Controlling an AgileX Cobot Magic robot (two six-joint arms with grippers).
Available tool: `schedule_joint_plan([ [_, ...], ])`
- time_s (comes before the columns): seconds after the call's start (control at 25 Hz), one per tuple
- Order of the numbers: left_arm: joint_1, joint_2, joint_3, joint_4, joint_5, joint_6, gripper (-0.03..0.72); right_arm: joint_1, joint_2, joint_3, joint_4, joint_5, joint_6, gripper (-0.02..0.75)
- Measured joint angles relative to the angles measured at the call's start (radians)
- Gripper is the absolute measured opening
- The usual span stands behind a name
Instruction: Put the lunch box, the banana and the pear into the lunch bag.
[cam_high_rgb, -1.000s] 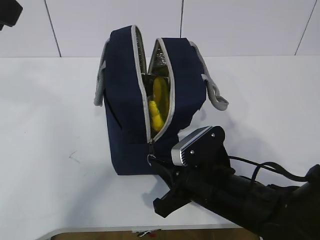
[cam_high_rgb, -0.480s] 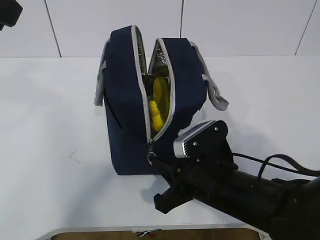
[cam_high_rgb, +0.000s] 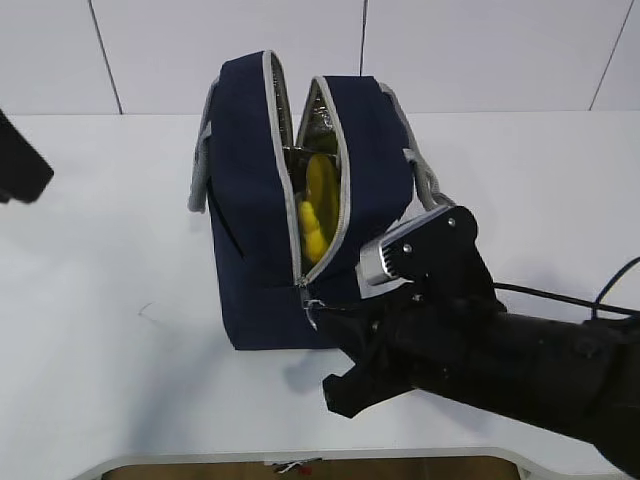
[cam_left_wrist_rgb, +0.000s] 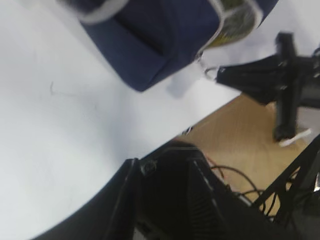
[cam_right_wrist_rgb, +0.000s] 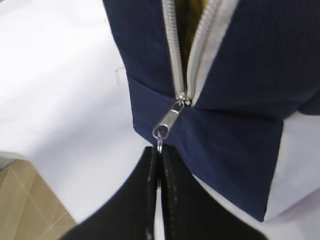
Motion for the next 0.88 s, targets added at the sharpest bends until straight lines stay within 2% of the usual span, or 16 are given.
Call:
schedule_joint_plan([
  [0.2, 0.000, 0.000, 0.120, 0.006, -0.035, 0.065, 0.255, 0.000, -0.078, -0.066, -0.030, 0.190, 0.032, 0.013],
  [0.48, 0.000, 0.000, 0.305, -0.004, -0.243, 0.231, 0.255, 0.000, -0.134, -0.226, -0.032, 0.537, 0.060, 0.013],
  [0.72, 0.000, 0.005, 0.460, -0.134, -0.447, 0.407, 0.270, 0.001, -0.145, -0.415, -0.009, 0.845, 0.066, 0.013],
  [0.88, 0.000, 0.026, 0.509, -0.209, -0.530, 0.496, 0.351, 0.001, -0.146, -0.527, 0.045, 0.978, 0.056, 0.013],
])
